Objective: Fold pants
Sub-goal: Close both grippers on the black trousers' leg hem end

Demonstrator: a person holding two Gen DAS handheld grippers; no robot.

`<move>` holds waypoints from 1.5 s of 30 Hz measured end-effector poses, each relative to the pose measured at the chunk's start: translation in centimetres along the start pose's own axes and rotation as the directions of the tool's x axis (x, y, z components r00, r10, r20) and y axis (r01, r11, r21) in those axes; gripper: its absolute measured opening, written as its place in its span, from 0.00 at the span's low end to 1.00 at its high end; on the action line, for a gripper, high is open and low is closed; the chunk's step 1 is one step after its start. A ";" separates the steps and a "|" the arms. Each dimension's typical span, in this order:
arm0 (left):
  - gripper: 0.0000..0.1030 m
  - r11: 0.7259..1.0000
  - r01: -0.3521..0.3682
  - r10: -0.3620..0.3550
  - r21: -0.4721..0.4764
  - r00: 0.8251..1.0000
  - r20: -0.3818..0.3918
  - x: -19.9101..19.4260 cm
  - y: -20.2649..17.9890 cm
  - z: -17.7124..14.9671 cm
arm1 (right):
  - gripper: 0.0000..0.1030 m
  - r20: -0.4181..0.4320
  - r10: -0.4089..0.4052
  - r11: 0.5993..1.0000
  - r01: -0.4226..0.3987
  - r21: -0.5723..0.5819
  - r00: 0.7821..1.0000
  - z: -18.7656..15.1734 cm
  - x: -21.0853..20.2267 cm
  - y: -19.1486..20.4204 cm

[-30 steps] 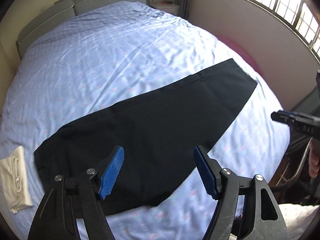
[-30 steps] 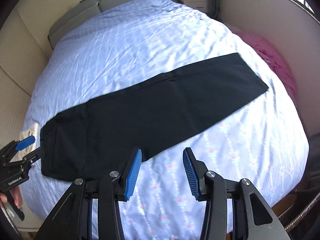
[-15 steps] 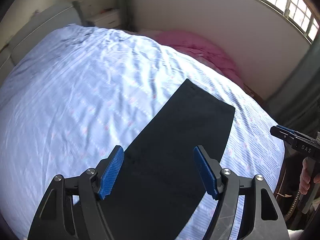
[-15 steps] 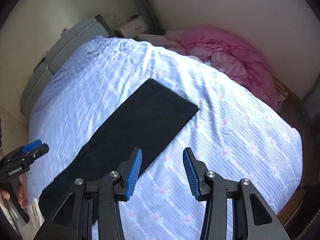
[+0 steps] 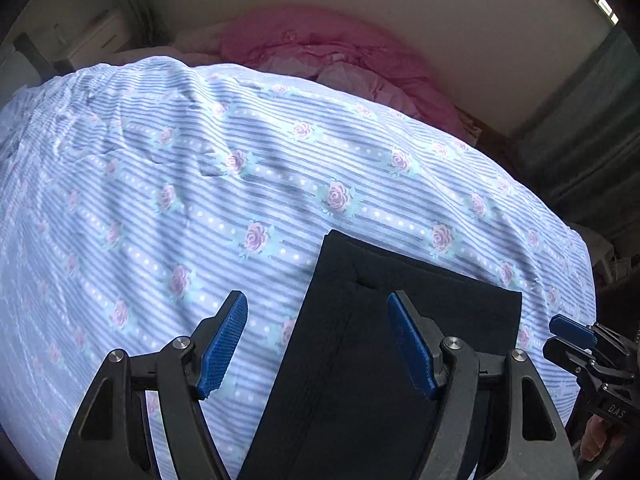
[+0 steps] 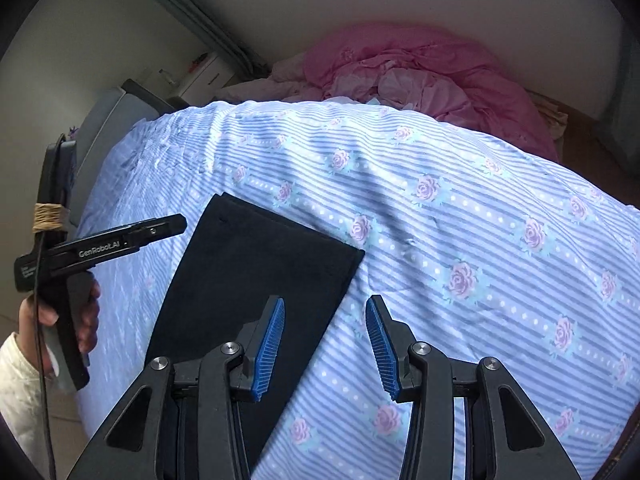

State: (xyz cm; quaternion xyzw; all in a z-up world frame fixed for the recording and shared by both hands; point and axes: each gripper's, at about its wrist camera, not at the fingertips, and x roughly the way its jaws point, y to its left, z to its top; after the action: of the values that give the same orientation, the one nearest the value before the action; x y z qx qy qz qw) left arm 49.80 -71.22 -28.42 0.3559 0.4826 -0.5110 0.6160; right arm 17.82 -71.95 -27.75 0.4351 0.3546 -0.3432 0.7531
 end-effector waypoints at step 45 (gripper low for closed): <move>0.45 0.995 0.095 -0.096 0.010 0.995 0.012 2.0 0.2 3.1 | 0.34 -0.045 0.020 0.990 -0.013 0.143 0.999 2.5 4.6 -3.0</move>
State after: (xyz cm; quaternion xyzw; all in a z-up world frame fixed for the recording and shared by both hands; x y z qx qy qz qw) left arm 50.71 -74.67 -29.52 0.3320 0.4928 -0.5443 0.5922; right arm 18.28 -76.28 -31.89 0.4986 0.3430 -0.3513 0.7144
